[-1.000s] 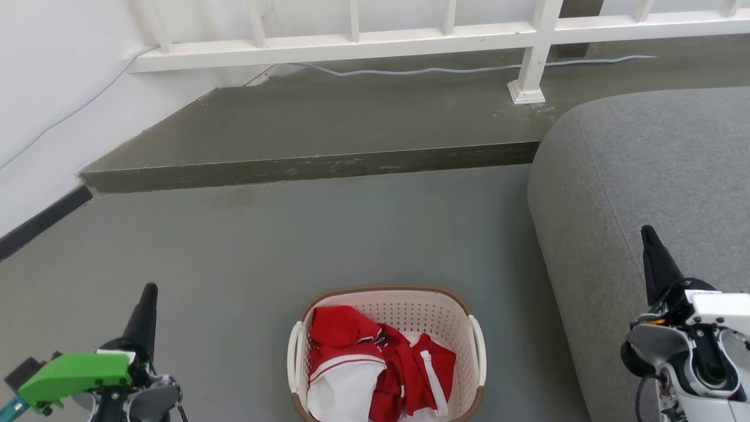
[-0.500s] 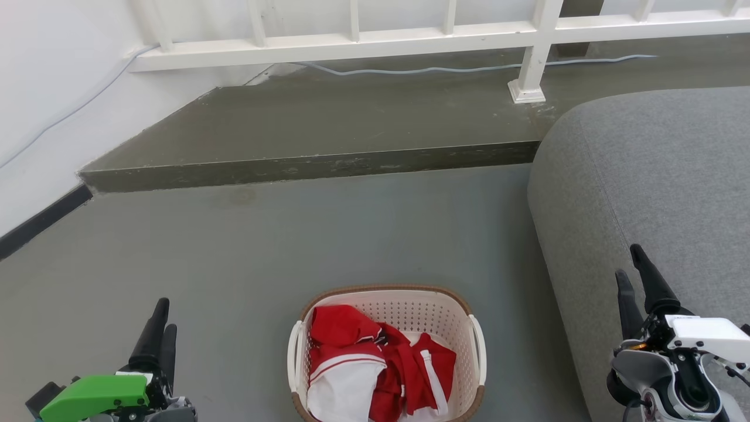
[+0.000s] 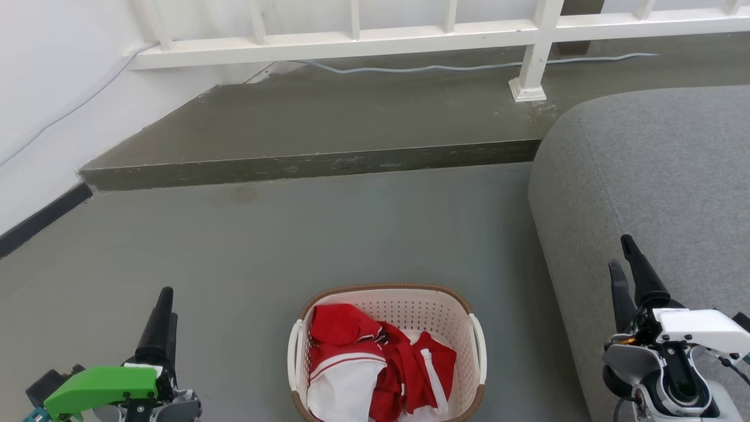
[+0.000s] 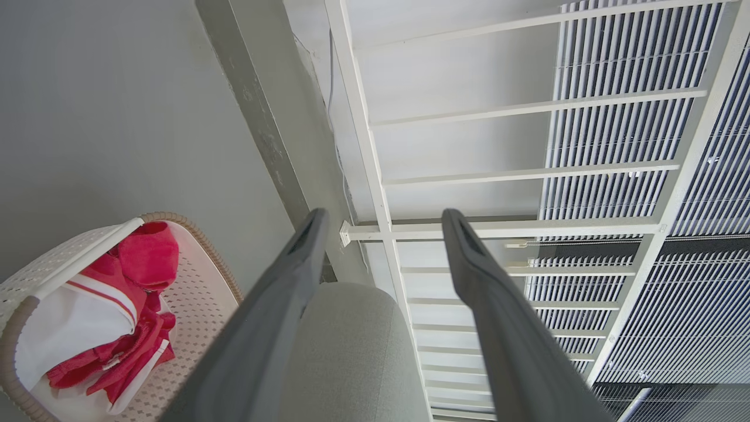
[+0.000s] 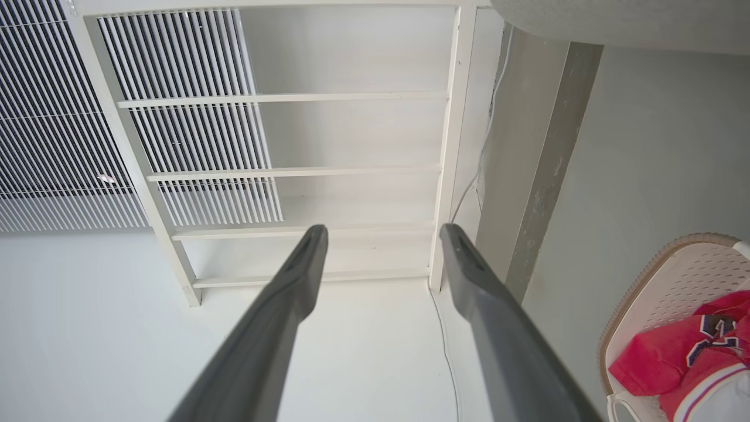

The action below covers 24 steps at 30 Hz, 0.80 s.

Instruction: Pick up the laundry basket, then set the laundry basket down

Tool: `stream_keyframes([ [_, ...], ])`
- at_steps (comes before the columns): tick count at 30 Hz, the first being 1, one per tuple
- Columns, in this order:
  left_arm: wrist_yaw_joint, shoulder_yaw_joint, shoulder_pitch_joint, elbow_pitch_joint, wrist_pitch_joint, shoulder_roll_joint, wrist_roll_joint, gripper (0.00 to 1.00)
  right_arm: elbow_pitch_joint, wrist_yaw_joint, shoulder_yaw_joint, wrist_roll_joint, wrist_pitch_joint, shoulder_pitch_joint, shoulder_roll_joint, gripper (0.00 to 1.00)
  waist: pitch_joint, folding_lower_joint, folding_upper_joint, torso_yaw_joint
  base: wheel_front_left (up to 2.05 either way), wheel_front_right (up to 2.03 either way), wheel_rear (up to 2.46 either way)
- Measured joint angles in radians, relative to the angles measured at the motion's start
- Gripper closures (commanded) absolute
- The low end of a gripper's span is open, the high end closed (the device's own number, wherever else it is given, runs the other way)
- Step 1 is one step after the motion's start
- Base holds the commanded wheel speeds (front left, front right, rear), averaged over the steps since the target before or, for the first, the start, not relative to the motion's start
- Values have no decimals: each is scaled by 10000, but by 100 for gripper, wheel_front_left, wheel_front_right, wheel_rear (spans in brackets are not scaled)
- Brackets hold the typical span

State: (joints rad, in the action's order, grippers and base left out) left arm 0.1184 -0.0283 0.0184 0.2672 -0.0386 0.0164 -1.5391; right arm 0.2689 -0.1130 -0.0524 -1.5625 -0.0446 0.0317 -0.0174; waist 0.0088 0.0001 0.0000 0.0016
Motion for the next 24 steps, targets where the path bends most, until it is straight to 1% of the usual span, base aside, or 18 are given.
stream_keyframes([
  [11,0,439,7,-238,453,326,1001,0,-180,-2,648,828,435,6,-267,0,22,0,0,-1,0,0,0],
  [19,0,759,8,-249,761,642,2228,0,-203,-6,1174,1716,740,13,-589,0,35,0,0,-8,0,0,0],
  [24,0,899,12,-251,932,702,3131,0,-196,-6,1528,2299,961,23,-734,0,45,0,0,-13,0,0,0],
])
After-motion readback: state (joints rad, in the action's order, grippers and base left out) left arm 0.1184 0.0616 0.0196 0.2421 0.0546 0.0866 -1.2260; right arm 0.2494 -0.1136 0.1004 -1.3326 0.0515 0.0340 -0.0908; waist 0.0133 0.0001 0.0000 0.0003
